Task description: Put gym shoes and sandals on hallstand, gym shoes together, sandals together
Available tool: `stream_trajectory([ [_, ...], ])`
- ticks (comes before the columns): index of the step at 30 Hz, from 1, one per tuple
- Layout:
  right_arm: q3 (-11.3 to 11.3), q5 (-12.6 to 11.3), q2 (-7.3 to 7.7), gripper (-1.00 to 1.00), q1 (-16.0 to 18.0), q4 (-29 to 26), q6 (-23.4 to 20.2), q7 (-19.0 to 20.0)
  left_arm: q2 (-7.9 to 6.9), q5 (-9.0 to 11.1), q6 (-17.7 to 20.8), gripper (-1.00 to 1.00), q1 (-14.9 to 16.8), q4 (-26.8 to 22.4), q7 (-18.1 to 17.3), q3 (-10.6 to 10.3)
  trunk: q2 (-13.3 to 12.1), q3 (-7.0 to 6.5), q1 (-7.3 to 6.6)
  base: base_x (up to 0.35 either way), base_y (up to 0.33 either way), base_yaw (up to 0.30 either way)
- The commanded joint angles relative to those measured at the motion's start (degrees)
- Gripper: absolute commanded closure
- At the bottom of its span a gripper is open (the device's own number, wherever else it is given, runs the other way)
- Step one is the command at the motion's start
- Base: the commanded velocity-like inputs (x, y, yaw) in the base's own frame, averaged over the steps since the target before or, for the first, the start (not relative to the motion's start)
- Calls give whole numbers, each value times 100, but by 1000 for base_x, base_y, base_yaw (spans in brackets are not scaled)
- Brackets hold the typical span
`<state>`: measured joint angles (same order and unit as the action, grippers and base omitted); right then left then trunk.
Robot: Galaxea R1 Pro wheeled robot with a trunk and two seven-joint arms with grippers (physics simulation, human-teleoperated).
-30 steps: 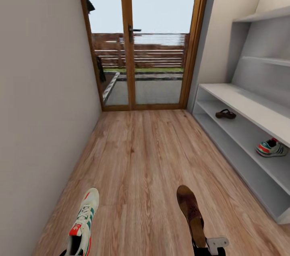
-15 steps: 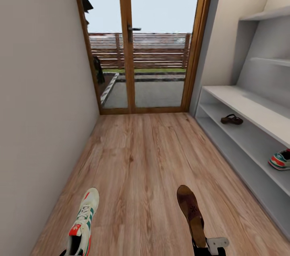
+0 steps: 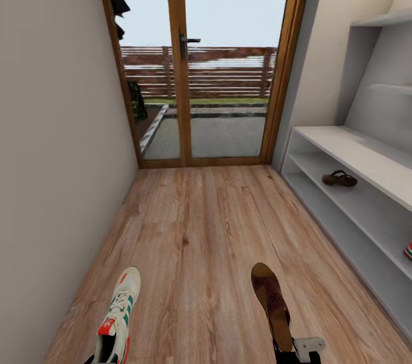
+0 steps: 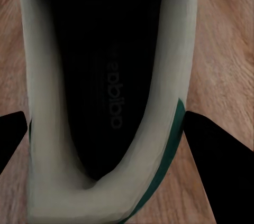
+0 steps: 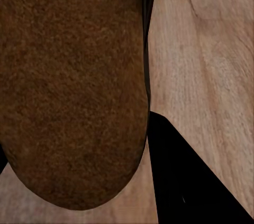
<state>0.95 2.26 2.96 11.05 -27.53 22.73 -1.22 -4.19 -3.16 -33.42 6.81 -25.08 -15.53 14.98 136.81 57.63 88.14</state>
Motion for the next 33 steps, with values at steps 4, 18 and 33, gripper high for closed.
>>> stream_trajectory([
  [4, 11, 3, 3, 100, 3, 3, 12, -10, 6, -29, -14, 100, 5, 3, -47, 49, 2, 5, 2, 339, 76, 0],
  [18, 11, 3, 3, 100, 3, 2, 12, -11, 6, -31, -16, 100, 5, 3, -47, 49, 2, 5, 2, 339, 88, -146],
  [33, 10, 3, 3, 100, 3, 2, 12, -10, 6, -27, -14, 100, 5, 3, -49, 49, 2, 5, 2, 322, 139, -262],
])
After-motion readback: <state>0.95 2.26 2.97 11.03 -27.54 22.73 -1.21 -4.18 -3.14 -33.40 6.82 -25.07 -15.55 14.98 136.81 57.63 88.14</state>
